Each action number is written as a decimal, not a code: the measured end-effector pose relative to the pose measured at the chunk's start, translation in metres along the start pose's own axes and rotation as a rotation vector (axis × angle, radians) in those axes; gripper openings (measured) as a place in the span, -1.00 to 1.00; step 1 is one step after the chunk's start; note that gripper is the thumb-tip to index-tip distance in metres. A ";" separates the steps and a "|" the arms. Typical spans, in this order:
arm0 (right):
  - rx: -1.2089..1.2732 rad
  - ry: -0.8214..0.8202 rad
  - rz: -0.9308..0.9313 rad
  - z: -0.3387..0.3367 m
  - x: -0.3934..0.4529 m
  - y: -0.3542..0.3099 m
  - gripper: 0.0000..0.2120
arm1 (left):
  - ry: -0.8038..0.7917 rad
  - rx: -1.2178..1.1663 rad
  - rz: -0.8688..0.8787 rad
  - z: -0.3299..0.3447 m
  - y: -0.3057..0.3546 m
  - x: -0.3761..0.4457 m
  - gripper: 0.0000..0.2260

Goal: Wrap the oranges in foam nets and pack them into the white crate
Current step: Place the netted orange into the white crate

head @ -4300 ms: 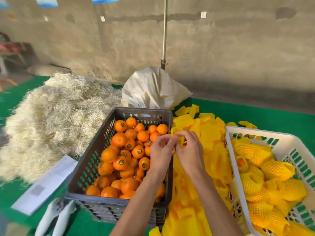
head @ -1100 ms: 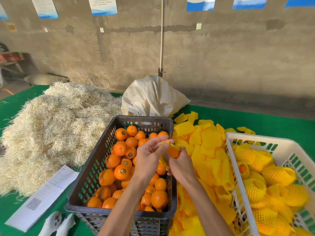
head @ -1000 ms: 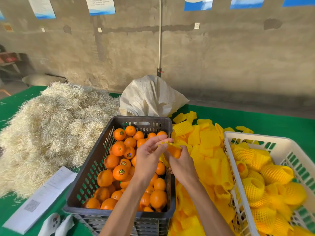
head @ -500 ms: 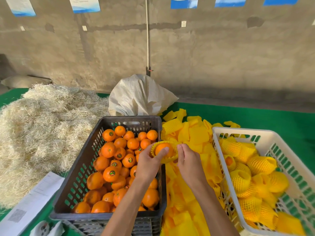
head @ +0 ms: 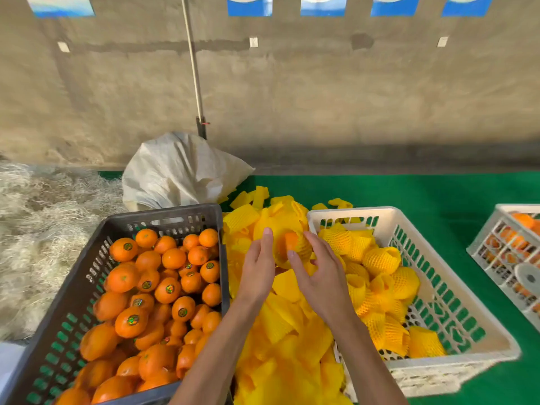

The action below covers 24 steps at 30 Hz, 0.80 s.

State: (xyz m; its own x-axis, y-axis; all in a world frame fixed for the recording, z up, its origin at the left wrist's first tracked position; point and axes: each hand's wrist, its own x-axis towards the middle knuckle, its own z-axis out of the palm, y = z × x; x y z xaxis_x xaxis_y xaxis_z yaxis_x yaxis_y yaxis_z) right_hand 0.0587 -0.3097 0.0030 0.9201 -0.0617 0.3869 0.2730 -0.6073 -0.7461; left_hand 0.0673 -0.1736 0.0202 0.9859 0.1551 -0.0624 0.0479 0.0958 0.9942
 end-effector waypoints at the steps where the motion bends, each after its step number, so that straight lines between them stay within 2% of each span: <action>1: 0.001 0.018 0.052 -0.011 0.001 0.009 -0.42 | -0.047 0.005 -0.006 0.016 0.000 0.001 -0.61; 6: -0.100 0.096 0.181 -0.061 0.004 0.055 -0.43 | -0.253 0.036 -0.072 0.095 -0.015 0.007 -0.54; 11: -0.123 0.016 0.281 -0.078 0.008 0.087 -0.43 | -0.332 0.125 -0.097 0.134 -0.027 0.017 -0.61; 15: -0.132 -0.054 0.239 -0.072 0.011 0.088 -0.52 | -0.271 0.264 -0.022 0.124 -0.035 0.020 -0.67; 18: -0.105 -0.115 0.168 -0.053 0.016 0.078 -0.68 | -0.200 0.346 0.017 0.100 -0.037 0.022 -0.50; 22: -0.071 -0.241 0.124 -0.011 0.021 0.054 -0.60 | -0.093 0.437 0.078 0.051 -0.031 0.022 -0.57; 24: -0.049 -0.318 0.100 0.018 0.021 0.041 -0.63 | -0.020 0.468 0.099 0.019 -0.029 0.021 -0.59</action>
State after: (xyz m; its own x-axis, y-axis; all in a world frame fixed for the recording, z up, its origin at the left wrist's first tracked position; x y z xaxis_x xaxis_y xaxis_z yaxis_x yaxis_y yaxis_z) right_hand 0.0939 -0.3222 -0.0294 0.9854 0.1220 0.1187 0.1697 -0.6489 -0.7417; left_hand 0.0892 -0.1916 -0.0083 0.9921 0.1214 0.0314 0.0162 -0.3720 0.9281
